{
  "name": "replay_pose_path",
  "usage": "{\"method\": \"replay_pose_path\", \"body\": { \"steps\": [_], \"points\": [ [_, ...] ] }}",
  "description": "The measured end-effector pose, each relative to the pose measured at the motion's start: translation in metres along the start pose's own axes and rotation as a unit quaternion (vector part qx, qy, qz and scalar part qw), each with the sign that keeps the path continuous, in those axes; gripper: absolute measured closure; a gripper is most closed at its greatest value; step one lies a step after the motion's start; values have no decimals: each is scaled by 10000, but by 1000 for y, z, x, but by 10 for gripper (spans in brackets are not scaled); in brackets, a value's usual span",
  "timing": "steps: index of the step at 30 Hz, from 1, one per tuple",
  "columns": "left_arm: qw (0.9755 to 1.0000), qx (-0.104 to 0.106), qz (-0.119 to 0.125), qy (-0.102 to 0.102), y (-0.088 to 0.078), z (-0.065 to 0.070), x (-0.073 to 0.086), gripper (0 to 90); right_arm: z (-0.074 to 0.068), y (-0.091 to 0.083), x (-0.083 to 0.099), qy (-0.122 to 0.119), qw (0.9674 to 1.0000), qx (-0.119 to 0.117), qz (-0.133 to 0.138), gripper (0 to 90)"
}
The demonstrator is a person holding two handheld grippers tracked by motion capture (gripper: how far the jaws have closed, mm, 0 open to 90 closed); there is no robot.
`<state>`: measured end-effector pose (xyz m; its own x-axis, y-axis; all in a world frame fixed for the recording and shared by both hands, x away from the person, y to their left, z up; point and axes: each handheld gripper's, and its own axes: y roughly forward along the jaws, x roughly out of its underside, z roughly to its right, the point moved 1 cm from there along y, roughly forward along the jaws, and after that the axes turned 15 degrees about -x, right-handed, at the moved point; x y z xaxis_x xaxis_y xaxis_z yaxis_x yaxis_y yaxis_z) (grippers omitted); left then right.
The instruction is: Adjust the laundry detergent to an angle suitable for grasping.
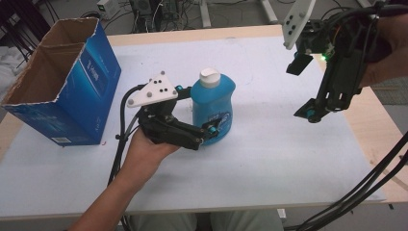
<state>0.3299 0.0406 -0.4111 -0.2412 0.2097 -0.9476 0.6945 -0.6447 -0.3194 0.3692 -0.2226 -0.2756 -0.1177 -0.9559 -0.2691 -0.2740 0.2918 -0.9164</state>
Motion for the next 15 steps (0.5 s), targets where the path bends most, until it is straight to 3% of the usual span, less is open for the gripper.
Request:
{"method": "replay_pose_path", "body": {
  "steps": [6, 9, 15],
  "points": [
    [10000, -58, -26, -34, 7, 2, 0, 19, 0, 0, 0, -1, 10000, -15, 10, 23],
    [10000, 12, -28, -57, 8, 1, 1, 90, 1, 0, 1, -4, 10000, -22, 12, 23],
    [10000, 26, -51, -56, 8, 1, 1, 91, 1, 0, 0, 0, 10000, -24, 19, 23]
  ]
}}
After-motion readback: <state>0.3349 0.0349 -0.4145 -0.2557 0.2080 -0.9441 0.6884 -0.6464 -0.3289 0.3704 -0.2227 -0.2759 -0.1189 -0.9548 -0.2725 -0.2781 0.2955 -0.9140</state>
